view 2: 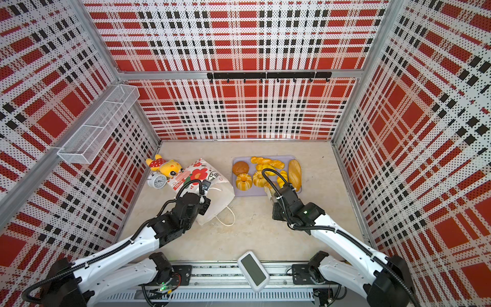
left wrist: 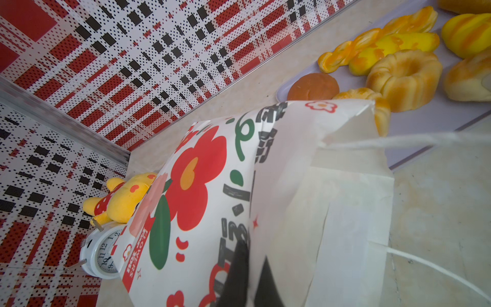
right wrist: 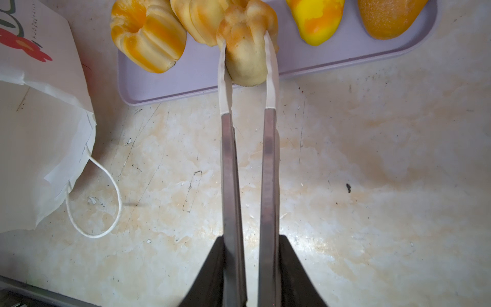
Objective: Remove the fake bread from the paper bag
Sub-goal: 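Lower the pale pastry onto the tray and open the right tongs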
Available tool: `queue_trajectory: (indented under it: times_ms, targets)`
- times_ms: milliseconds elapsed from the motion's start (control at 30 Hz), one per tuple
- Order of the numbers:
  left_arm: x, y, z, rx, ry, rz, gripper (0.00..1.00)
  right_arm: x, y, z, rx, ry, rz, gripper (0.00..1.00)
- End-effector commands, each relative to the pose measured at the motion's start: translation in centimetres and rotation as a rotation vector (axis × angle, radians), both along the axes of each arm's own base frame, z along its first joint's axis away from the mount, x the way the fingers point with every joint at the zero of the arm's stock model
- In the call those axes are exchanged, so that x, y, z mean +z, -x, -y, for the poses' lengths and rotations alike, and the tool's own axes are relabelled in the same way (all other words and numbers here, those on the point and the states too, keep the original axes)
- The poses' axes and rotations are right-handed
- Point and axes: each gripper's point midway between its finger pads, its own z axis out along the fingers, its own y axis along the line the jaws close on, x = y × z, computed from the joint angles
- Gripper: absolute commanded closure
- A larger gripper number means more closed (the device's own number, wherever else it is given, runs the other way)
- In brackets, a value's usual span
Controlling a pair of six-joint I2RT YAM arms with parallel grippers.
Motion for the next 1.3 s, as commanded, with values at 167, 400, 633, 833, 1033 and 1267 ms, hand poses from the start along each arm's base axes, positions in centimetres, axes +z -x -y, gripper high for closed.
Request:
queue_trajectory:
  times_ms: [167,400,633,833,1033,1267]
  targets:
    - [1.1,-0.1,0.0,0.008,0.030,0.026,1.00,0.0,-2.4,-1.0,0.048,-0.029,0.084,1.00]
    - [1.0,-0.1,0.1,0.006,0.023,0.024,1.00,-1.8,-3.1,-0.8,0.067,0.000,0.052,1.00]
    - [0.9,0.1,0.1,0.004,0.014,0.025,1.00,-2.3,-2.5,-0.4,0.061,0.009,0.023,0.86]
    - [0.8,0.0,0.2,0.002,0.012,0.022,1.00,-1.0,-1.5,0.4,0.061,0.021,0.025,0.68]
    - [0.9,0.0,0.3,-0.001,0.014,0.022,1.00,-0.9,-1.1,0.1,0.085,0.018,-0.001,0.57]
    - [0.8,0.1,0.3,0.001,0.009,0.023,1.00,0.0,-1.0,0.1,0.097,0.020,0.005,0.55]
